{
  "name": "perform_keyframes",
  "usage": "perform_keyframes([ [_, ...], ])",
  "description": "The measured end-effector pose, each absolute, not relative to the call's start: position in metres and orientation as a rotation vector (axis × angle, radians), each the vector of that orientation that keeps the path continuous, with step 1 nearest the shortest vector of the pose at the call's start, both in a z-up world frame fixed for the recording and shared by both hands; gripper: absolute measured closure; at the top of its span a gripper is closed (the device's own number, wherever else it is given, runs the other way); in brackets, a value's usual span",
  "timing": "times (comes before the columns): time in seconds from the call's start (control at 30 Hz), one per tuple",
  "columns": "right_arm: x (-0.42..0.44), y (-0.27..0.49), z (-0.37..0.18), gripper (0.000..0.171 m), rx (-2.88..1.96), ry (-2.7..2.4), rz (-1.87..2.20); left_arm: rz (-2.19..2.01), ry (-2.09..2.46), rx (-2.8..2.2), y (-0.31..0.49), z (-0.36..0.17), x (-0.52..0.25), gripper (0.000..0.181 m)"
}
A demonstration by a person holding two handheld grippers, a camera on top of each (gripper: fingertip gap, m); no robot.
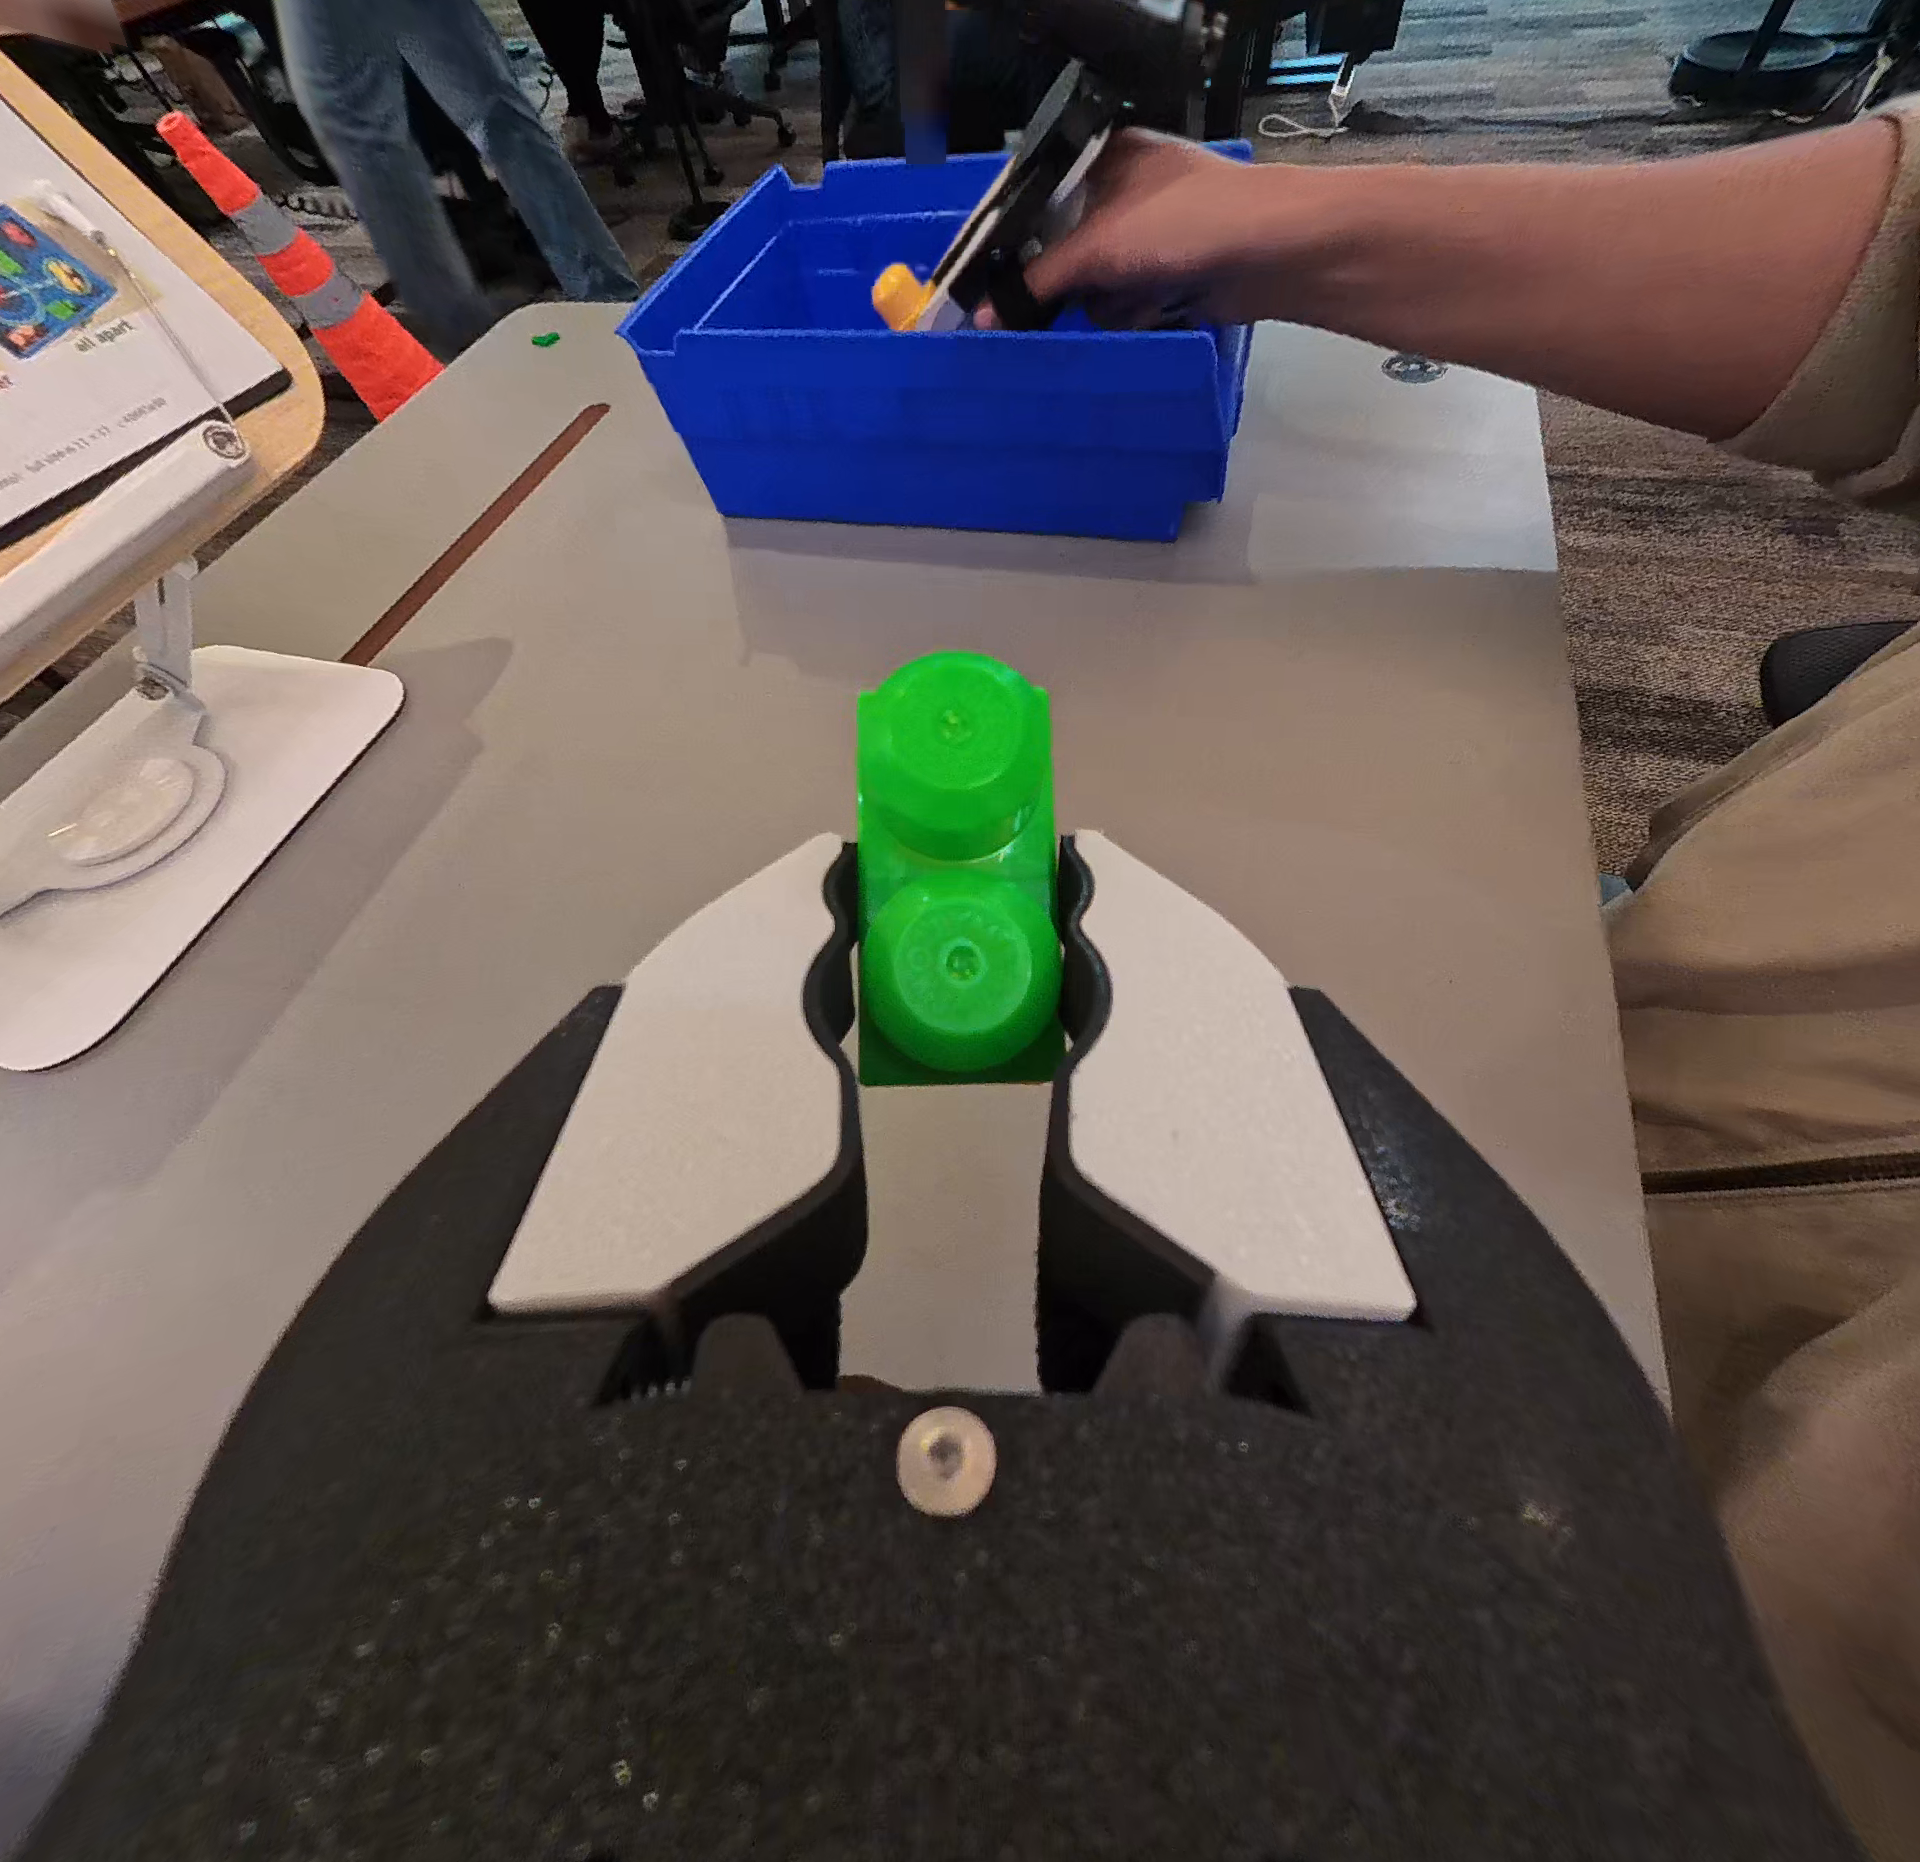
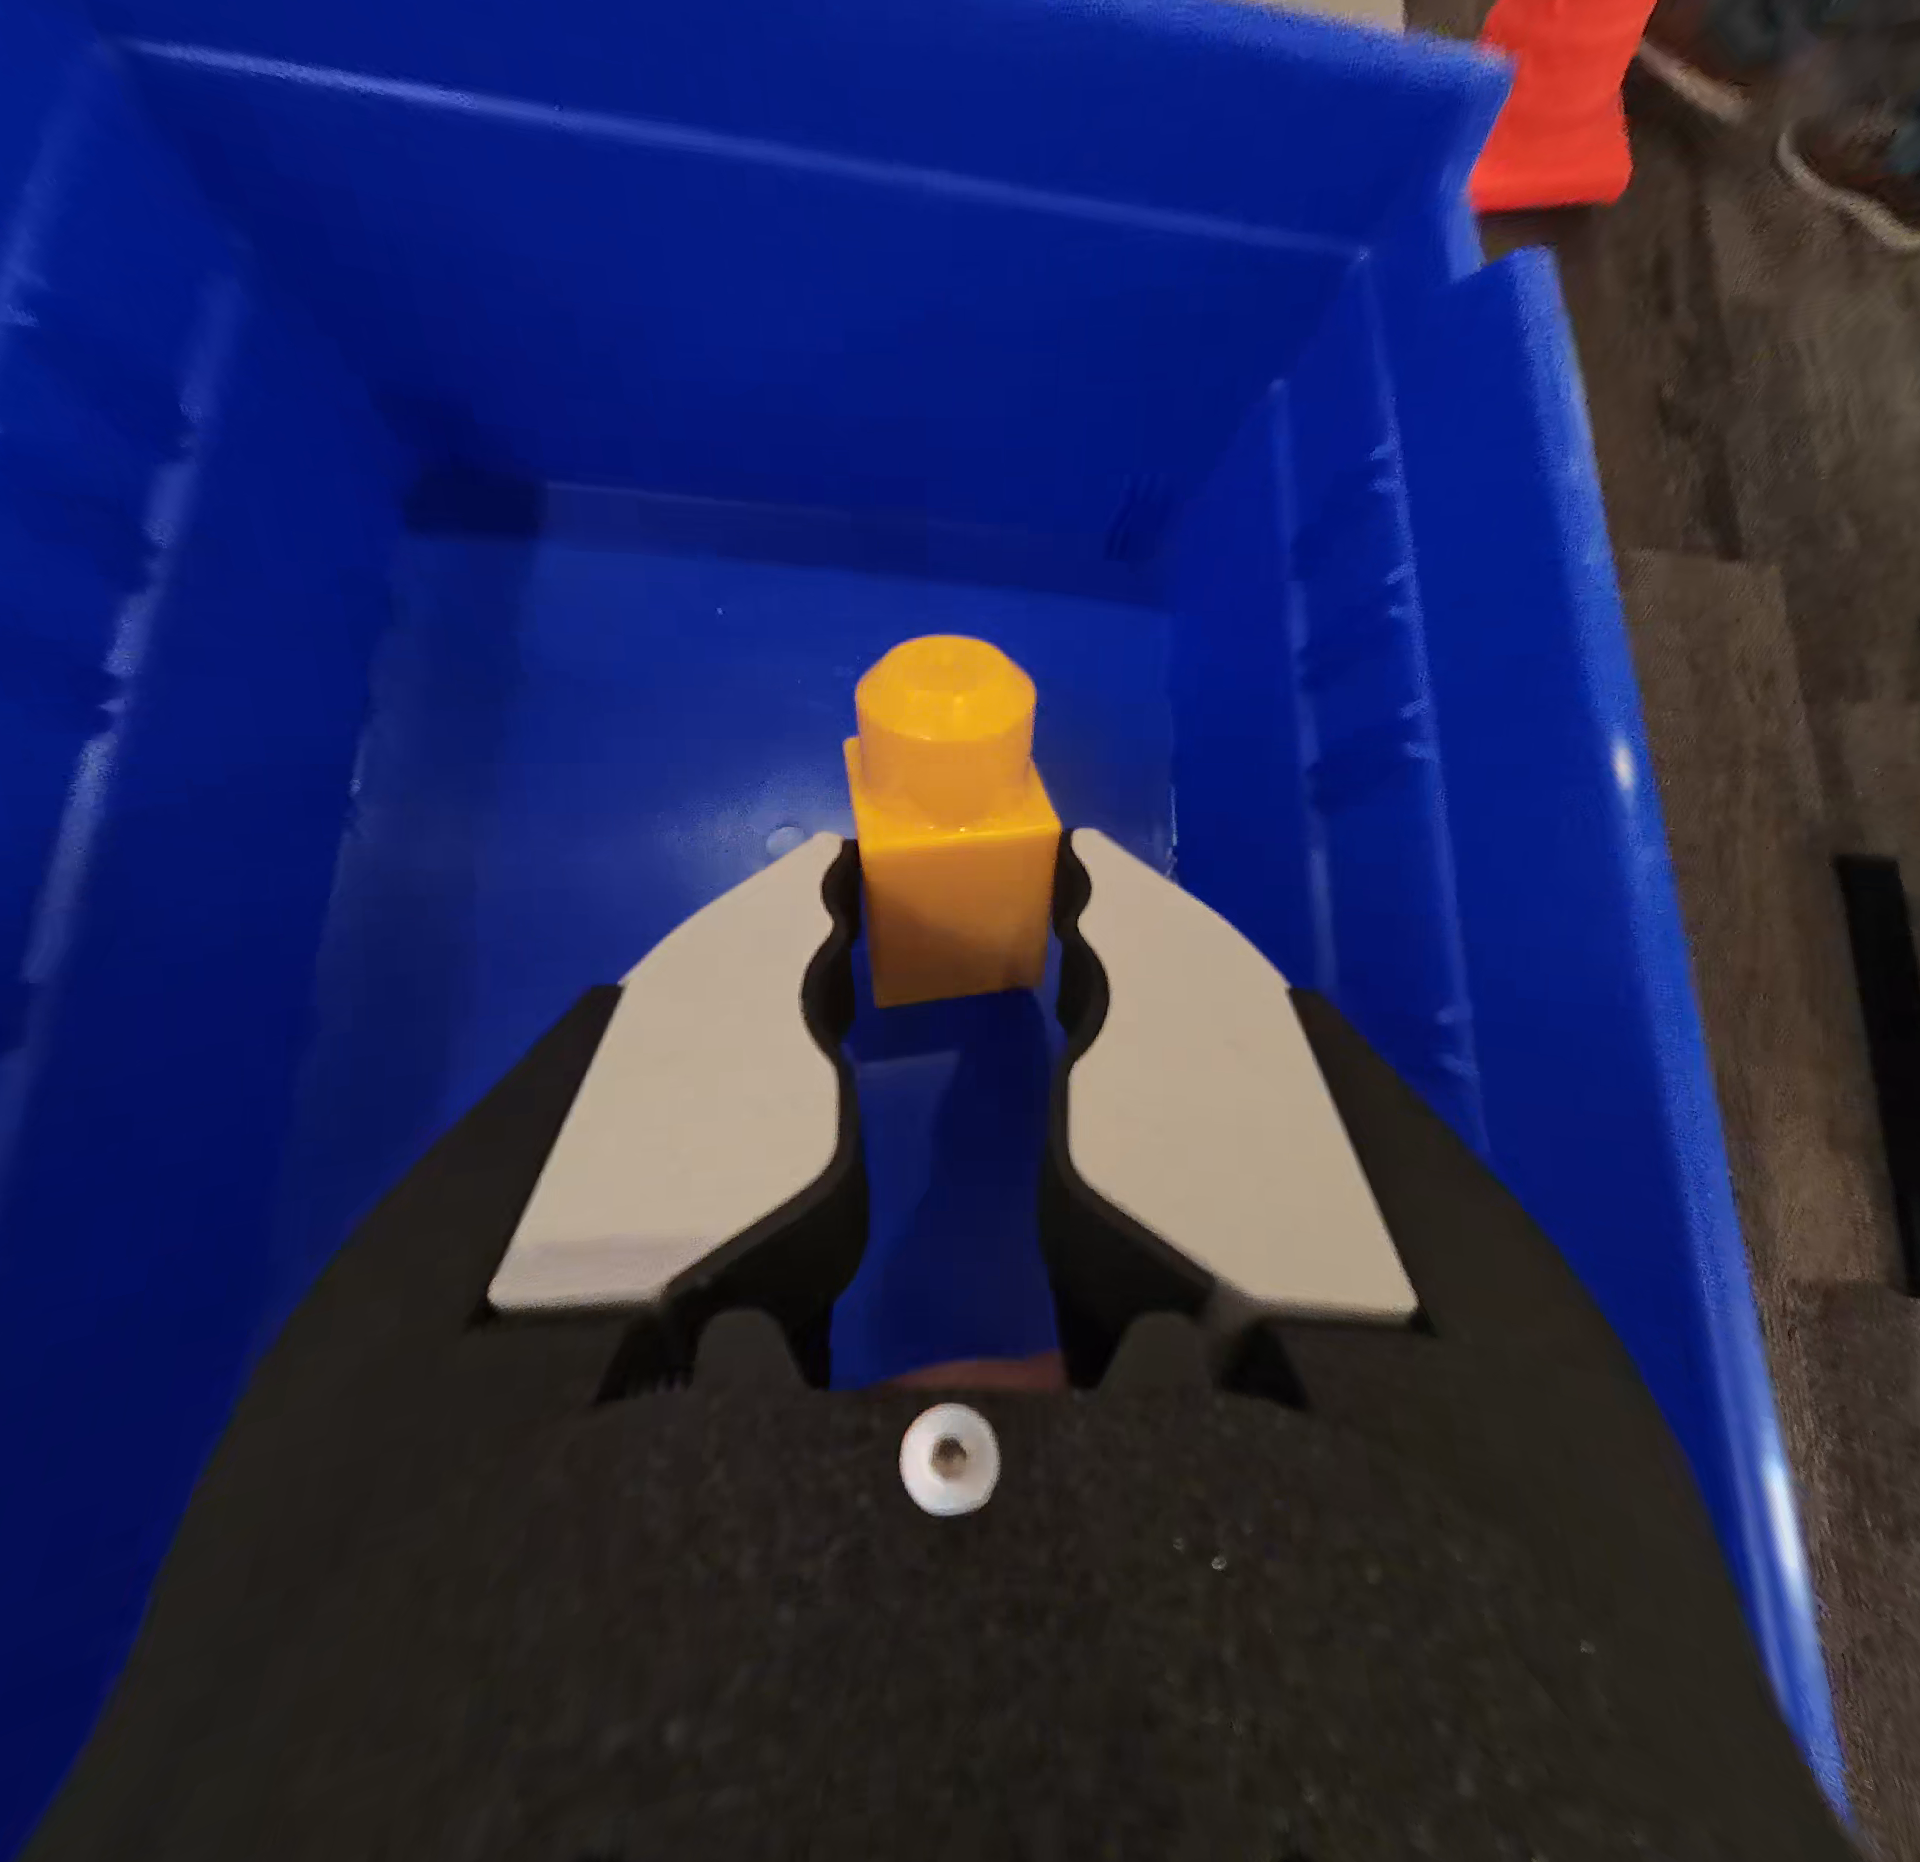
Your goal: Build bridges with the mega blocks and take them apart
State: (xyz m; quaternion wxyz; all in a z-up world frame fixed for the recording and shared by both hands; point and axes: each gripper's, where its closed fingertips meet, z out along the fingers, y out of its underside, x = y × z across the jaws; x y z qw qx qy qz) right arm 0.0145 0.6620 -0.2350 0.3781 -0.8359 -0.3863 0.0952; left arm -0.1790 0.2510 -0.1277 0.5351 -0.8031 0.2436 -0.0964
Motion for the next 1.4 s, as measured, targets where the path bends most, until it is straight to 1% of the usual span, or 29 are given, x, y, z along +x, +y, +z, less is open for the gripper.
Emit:
perform_keyframes([
  [0.2, 0.017, 0.666, -0.248, 0.134, -2.157, -0.99, 0.227, -0.225, 0.577, -1.931, 0.25, -0.131, -0.183, 0.146],
  [0.27, 0.017, 0.664, -0.249, 0.121, -2.148, -1.001, 0.223, -0.23, 0.576, -1.931, 0.25, -0.132, -0.184, 0.146],
  [0.33, 0.018, 0.663, -0.248, 0.118, -2.135, -1.014, 0.207, -0.234, 0.576, -1.935, 0.251, -0.133, -0.184, 0.146],
  [0.47, 0.023, 0.657, -0.225, 0.113, -2.083, -0.996, 0.22, -0.236, 0.577, -1.94, 0.254, -0.133, -0.183, 0.146],
  [0.53, 0.026, 0.645, -0.195, 0.114, -2.005, -0.986, 0.253, -0.239, 0.578, -1.941, 0.255, -0.133, -0.183, 0.146],
  [0.6, 0.024, 0.616, -0.155, 0.115, -1.881, -0.999, 0.322, -0.241, 0.58, -1.942, 0.256, -0.132, -0.183, 0.146],
  [0.67, 0.014, 0.57, -0.118, 0.116, -1.747, -1.068, 0.42, -0.249, 0.584, -1.942, 0.256, -0.132, -0.182, 0.146],
  [0.77, -0.014, 0.473, -0.093, 0.116, -1.488, -1.291, 0.582, -0.263, 0.602, -1.943, 0.255, -0.133, -0.18, 0.146],
  [0.83, -0.034, 0.408, -0.1, 0.116, -1.323, -1.452, 0.655, -0.286, 0.623, -1.941, 0.253, -0.133, -0.176, 0.146],
  [0.9, -0.055, 0.349, -0.119, 0.115, -1.173, -1.608, 0.708, -0.309, 0.637, -1.937, 0.251, -0.132, -0.174, 0.146],
  [0.97, -0.076, 0.304, -0.144, 0.118, -1.075, -1.726, 0.75, -0.314, 0.635, -1.938, 0.251, -0.13, -0.175, 0.146],
  [1.0, -0.085, 0.287, -0.155, 0.116, -1.049, -1.774, 0.784, -0.315, 0.636, -1.939, 0.251, -0.129, -0.175, 0.146],
  [1.07, -0.102, 0.262, -0.169, 0.113, -1.036, -1.814, 0.886, -0.315, 0.646, -1.929, 0.251, -0.126, -0.174, 0.146],
  [1.17, -0.12, 0.247, -0.176, 0.113, -1.028, -1.814, 0.976, -0.317, 0.659, -1.92, 0.248, -0.122, -0.17, 0.146],
  [1.4, -0.156, 0.237, -0.158, 0.111, -0.937, -1.851, 1.156, -0.392, 0.683, -1.88, 0.243, -0.117, -0.159, 0.146],
])
